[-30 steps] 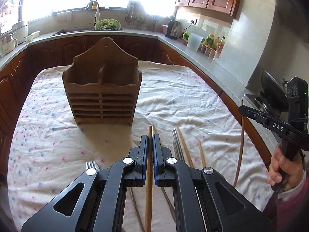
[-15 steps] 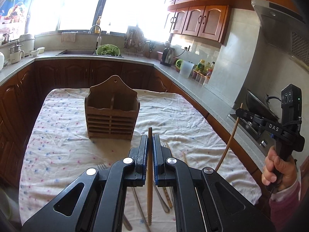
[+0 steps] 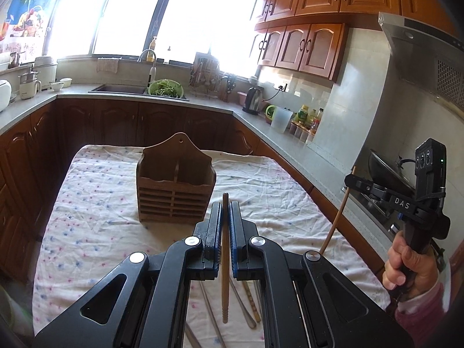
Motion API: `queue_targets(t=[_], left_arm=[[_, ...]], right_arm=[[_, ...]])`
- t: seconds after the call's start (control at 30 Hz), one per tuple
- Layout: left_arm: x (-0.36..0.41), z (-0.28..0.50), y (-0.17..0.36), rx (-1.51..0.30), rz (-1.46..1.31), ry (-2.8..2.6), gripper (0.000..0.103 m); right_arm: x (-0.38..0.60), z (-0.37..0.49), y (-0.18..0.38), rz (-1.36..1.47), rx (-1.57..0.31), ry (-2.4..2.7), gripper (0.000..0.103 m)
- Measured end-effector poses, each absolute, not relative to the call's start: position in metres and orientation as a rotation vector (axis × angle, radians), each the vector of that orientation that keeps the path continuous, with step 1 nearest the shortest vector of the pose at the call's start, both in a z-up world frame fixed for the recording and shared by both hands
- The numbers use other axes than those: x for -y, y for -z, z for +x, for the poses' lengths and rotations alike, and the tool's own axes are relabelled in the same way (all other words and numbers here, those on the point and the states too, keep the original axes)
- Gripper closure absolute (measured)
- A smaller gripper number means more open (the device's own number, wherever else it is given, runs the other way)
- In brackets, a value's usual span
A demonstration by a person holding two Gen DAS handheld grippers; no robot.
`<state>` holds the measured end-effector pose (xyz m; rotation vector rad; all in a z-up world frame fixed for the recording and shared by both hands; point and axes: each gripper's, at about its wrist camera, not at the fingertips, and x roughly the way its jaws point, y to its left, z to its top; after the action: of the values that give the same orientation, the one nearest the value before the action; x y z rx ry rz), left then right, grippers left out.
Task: Organize utensils
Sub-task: 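Lift both held chopsticks upright and carry them over the wooden utensil holder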
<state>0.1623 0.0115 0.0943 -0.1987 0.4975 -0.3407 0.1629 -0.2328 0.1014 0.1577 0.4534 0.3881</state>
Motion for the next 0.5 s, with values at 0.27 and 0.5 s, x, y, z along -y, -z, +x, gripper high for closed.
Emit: queue_targets(t=[0.27, 0.5], left_arm=[[-0.028, 0.178, -0.109, -0.45, -0.211, 0.313, 0.099], [-0.051, 0.203, -0.135, -0.372, -0.211, 0.272, 0.099]], right_arm=[[0.22, 0.184, -0.108, 0.186, -0.43, -0.409, 0.098], [0.198, 0.214, -0.128, 0.211, -0.372, -0.425, 0.098]])
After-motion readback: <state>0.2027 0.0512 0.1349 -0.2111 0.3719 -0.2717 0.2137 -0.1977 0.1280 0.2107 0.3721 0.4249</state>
